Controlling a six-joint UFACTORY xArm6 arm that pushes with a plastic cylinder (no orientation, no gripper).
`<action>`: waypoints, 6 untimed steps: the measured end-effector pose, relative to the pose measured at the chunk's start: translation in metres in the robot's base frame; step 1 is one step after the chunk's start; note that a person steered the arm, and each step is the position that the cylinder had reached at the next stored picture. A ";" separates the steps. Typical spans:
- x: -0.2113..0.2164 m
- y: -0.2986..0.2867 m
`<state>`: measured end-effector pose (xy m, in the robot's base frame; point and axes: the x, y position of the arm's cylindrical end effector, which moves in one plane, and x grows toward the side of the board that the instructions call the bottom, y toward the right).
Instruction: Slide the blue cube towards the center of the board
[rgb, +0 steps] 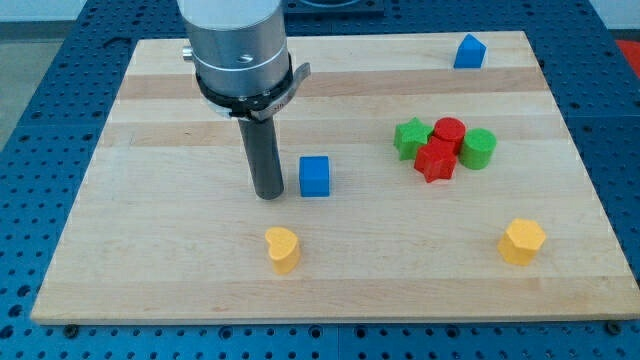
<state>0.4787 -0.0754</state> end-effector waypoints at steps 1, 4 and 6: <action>0.000 0.000; -0.015 0.056; -0.016 0.054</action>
